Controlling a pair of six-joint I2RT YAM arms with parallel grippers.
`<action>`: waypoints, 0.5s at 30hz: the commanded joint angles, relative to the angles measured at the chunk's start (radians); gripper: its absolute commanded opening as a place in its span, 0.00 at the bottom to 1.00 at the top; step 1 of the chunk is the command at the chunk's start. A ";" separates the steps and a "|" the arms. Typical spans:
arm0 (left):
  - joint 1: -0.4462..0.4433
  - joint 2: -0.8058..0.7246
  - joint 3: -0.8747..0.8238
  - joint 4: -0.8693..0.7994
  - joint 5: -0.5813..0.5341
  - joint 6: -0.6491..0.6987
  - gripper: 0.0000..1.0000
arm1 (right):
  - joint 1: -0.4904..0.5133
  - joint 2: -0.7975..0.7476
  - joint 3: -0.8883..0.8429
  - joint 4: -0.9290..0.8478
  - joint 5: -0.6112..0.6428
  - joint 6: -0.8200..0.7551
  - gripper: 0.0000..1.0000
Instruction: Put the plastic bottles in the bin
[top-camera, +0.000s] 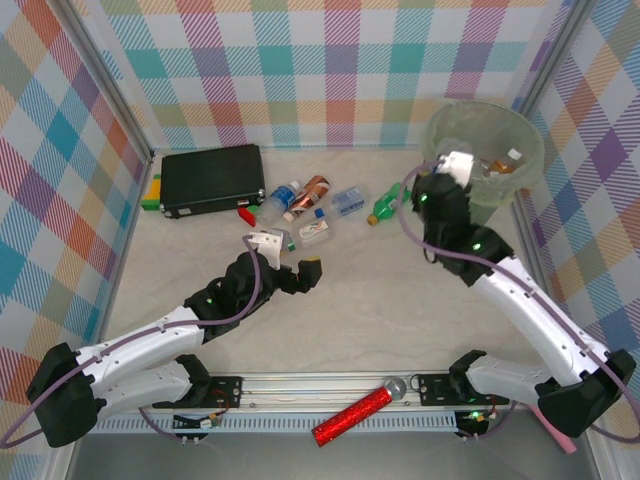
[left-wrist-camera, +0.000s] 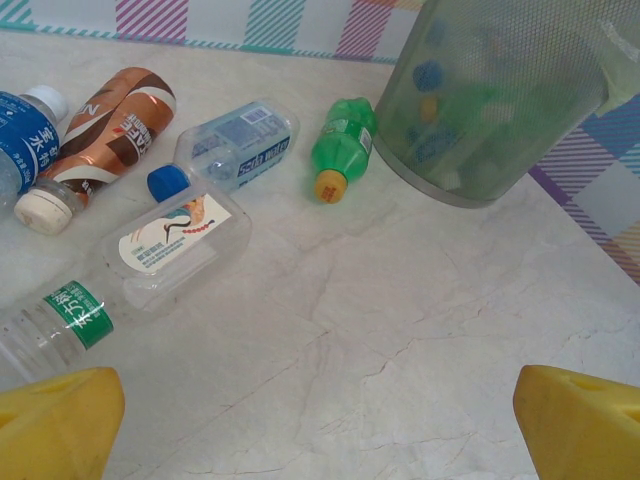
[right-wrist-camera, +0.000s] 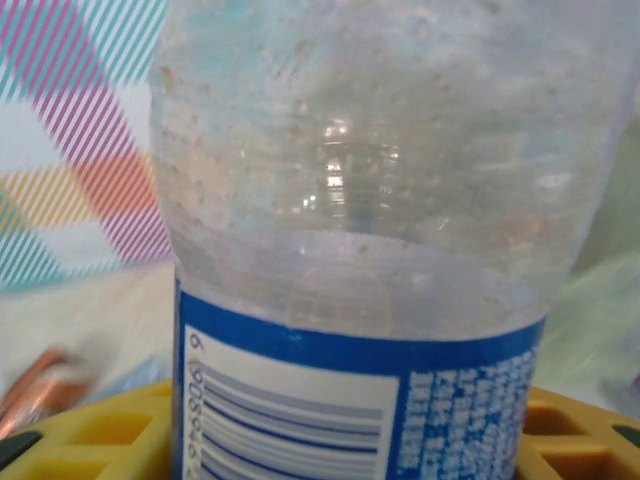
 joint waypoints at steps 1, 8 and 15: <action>0.007 -0.002 -0.012 0.034 0.013 -0.011 1.00 | -0.125 0.042 0.155 -0.006 -0.081 -0.173 0.55; 0.007 -0.010 -0.011 0.028 0.013 -0.010 1.00 | -0.366 0.277 0.479 -0.195 -0.279 -0.181 0.57; 0.007 -0.017 -0.011 0.018 -0.006 0.002 1.00 | -0.467 0.517 0.732 -0.343 -0.360 -0.176 0.59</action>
